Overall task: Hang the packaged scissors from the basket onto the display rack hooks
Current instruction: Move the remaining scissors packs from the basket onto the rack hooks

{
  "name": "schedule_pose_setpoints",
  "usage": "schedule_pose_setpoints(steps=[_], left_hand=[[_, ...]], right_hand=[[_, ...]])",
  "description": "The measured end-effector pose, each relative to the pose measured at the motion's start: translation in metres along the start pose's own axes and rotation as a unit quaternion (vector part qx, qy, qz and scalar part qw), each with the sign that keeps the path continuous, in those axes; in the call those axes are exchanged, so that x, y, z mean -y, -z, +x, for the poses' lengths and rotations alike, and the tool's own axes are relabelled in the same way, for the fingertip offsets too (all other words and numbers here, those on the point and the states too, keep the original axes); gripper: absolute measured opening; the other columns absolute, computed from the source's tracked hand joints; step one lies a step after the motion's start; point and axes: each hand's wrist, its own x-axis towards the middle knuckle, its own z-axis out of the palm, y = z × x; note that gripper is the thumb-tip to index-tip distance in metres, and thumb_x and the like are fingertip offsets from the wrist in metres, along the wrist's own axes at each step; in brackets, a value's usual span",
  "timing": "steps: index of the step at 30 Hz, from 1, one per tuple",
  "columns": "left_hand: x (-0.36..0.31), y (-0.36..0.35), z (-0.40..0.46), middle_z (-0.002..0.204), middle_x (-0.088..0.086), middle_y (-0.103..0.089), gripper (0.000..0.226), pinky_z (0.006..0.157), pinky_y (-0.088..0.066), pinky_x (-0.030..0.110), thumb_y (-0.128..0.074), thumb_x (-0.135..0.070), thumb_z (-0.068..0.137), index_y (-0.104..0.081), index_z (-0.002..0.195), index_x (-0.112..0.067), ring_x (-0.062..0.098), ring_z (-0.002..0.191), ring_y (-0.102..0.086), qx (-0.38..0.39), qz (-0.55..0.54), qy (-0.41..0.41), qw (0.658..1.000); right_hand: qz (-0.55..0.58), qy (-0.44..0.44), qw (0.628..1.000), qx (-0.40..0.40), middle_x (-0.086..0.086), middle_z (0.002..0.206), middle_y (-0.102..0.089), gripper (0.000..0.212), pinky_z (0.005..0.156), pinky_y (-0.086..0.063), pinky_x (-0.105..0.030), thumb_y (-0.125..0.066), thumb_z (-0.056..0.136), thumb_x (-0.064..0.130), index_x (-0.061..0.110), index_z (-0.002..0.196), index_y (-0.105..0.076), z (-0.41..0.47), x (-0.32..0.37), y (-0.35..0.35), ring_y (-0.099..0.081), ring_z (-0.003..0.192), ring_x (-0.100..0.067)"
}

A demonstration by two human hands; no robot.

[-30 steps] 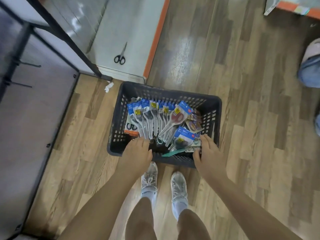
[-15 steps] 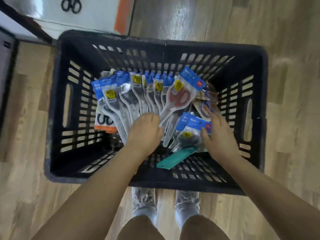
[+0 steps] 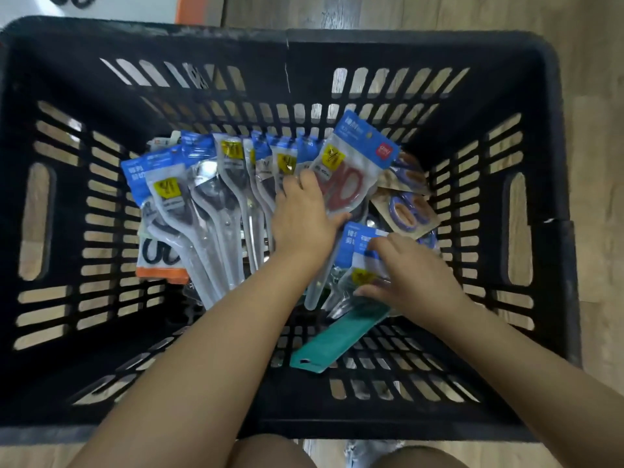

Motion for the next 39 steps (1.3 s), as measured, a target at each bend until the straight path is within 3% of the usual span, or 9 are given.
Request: schedule_pose_setpoints(steps=[5, 9, 14, 17, 25, 30, 33, 36, 39], left_hand=[[0.006, 0.010, -0.007, 0.103, 0.008, -0.060, 0.061, 0.066, -0.038, 0.033, -0.073, -0.027, 0.081, -0.033, 0.123, -0.008, 0.031, 0.094, -0.059, 0.006, -0.072, 0.037, 0.997], [0.021, 0.027, -0.011, 0.115, 0.009, -0.060, 0.068, 0.071, -0.037, 0.029, -0.074, -0.016, 0.080, -0.031, 0.132, -0.009, 0.031, 0.101, -0.058, 0.013, -0.155, 0.077, 0.985], [0.043, 0.043, -0.010, 0.132, 0.014, -0.052, 0.086, 0.085, -0.040, 0.031, -0.076, -0.016, 0.078, -0.021, 0.143, -0.010, 0.032, 0.117, -0.052, 0.041, -0.203, 0.151, 0.967], [0.050, 0.043, -0.011, 0.122, 0.011, -0.056, 0.070, 0.080, -0.040, 0.028, -0.077, -0.013, 0.077, -0.033, 0.132, -0.008, 0.025, 0.106, -0.055, 0.062, -0.247, 0.169, 0.952], [0.049, 0.033, -0.017, 0.102, 0.005, -0.056, 0.043, 0.077, -0.044, 0.030, -0.075, -0.021, 0.079, -0.039, 0.101, -0.013, 0.021, 0.095, -0.057, 0.029, -0.329, 0.197, 0.923], [0.047, 0.034, -0.022, 0.086, -0.009, -0.055, 0.034, 0.066, -0.042, 0.014, -0.073, -0.015, 0.081, -0.049, 0.105, -0.014, 0.009, 0.082, -0.053, 0.037, -0.353, 0.184, 0.917], [0.048, 0.034, -0.022, 0.092, -0.005, -0.059, 0.033, 0.072, -0.046, 0.018, -0.072, -0.014, 0.081, -0.054, 0.109, -0.013, 0.013, 0.086, -0.056, 0.039, -0.363, 0.185, 0.912], [0.051, 0.035, -0.017, 0.102, 0.004, -0.064, 0.033, 0.084, -0.050, 0.031, -0.073, -0.015, 0.081, -0.058, 0.110, -0.011, 0.018, 0.093, -0.061, 0.040, -0.378, 0.204, 0.902], [0.055, 0.037, -0.011, 0.092, 0.001, -0.066, 0.030, 0.072, -0.053, 0.017, -0.073, -0.021, 0.081, -0.061, 0.105, -0.007, 0.014, 0.084, -0.063, 0.037, -0.400, 0.232, 0.886]], right_hand=[[0.013, -0.028, 0.999, 0.030, -0.001, 0.109, -0.048, 0.034, 0.073, -0.039, -0.034, -0.062, 0.085, 0.038, 0.015, 0.105, -0.047, -0.002, -0.003, -0.005, -0.045, 0.103, -0.022], [0.011, -0.020, 1.000, -0.001, -0.010, 0.114, -0.050, 0.036, 0.077, -0.043, -0.039, -0.071, 0.080, 0.028, 0.009, 0.106, -0.055, -0.002, 0.000, -0.006, -0.046, 0.104, -0.030], [0.058, -0.151, 0.986, -0.027, -0.013, 0.147, -0.027, 0.092, 0.104, -0.036, -0.044, -0.077, 0.071, 0.042, 0.017, 0.144, -0.025, -0.002, 0.006, -0.008, -0.031, 0.133, -0.031], [0.090, -0.201, 0.975, -0.010, -0.010, 0.147, -0.020, 0.105, 0.102, -0.038, -0.041, -0.076, 0.070, 0.049, 0.018, 0.147, -0.011, -0.002, 0.004, -0.005, -0.030, 0.132, -0.029], [0.282, -0.268, 0.916, -0.094, -0.001, 0.112, -0.040, 0.058, 0.085, -0.049, -0.037, -0.081, 0.070, 0.023, 0.013, 0.113, -0.044, -0.011, 0.010, -0.007, -0.046, 0.095, -0.012], [0.336, -0.227, 0.904, -0.134, 0.002, 0.105, -0.043, 0.046, 0.083, -0.043, -0.015, -0.077, 0.075, 0.016, 0.012, 0.112, -0.051, -0.018, 0.012, 0.004, -0.044, 0.092, -0.007], [0.358, -0.201, 0.894, -0.179, 0.005, 0.105, -0.042, 0.048, 0.078, -0.037, -0.001, -0.077, 0.074, 0.014, 0.013, 0.114, -0.051, -0.007, 0.020, 0.023, -0.044, 0.086, 0.002], [0.450, -0.203, 0.851, -0.179, 0.013, 0.096, -0.053, 0.043, 0.073, -0.049, -0.009, -0.074, 0.076, 0.008, 0.021, 0.105, -0.045, 0.017, 0.021, 0.045, -0.056, 0.084, 0.004], [0.536, -0.242, 0.788, -0.180, 0.011, 0.092, -0.059, 0.044, 0.072, -0.055, -0.018, -0.072, 0.078, 0.005, 0.018, 0.109, -0.044, 0.047, 0.019, 0.057, -0.062, 0.085, 0.000]])
